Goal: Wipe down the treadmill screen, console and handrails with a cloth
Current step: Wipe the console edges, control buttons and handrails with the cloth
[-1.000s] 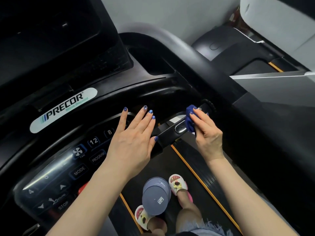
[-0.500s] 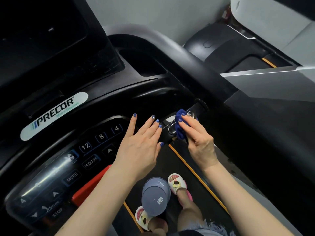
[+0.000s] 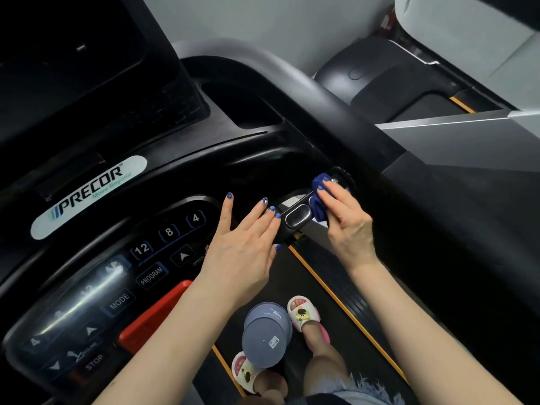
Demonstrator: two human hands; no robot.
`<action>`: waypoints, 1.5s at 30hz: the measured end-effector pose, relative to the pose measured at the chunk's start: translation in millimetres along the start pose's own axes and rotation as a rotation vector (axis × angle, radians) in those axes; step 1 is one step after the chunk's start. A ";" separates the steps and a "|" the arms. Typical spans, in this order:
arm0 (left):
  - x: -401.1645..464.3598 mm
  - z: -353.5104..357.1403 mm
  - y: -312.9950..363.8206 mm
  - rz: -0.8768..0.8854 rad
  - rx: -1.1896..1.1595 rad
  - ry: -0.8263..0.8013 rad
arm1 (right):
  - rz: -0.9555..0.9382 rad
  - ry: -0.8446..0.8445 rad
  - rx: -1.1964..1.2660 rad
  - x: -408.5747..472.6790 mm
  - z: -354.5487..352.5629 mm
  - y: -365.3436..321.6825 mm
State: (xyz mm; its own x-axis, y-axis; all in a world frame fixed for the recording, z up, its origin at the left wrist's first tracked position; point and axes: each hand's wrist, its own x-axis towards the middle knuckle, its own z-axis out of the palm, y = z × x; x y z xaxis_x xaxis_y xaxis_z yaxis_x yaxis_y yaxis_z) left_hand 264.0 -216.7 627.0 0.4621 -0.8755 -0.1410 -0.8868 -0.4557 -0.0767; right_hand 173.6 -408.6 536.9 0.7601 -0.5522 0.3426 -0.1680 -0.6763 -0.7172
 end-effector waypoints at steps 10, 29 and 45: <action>9.4 -1.9 9.9 0.017 -0.010 -0.042 | -0.006 -0.009 -0.025 2.9 0.1 8.0; 9.1 -14.9 10.7 0.036 -0.017 -0.133 | 0.092 -0.015 -0.216 0.5 -9.9 0.4; -5.4 -40.9 -14.8 0.152 -0.045 0.068 | 0.055 0.230 -0.272 -13.0 -60.9 -53.1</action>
State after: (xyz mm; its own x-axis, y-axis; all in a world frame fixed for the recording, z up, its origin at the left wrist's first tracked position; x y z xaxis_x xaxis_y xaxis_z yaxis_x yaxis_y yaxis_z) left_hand 274.5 -211.7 669.3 0.3224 -0.9432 -0.0804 -0.9465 -0.3223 -0.0151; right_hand 134.4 -395.2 607.5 0.5894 -0.6657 0.4578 -0.3892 -0.7305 -0.5612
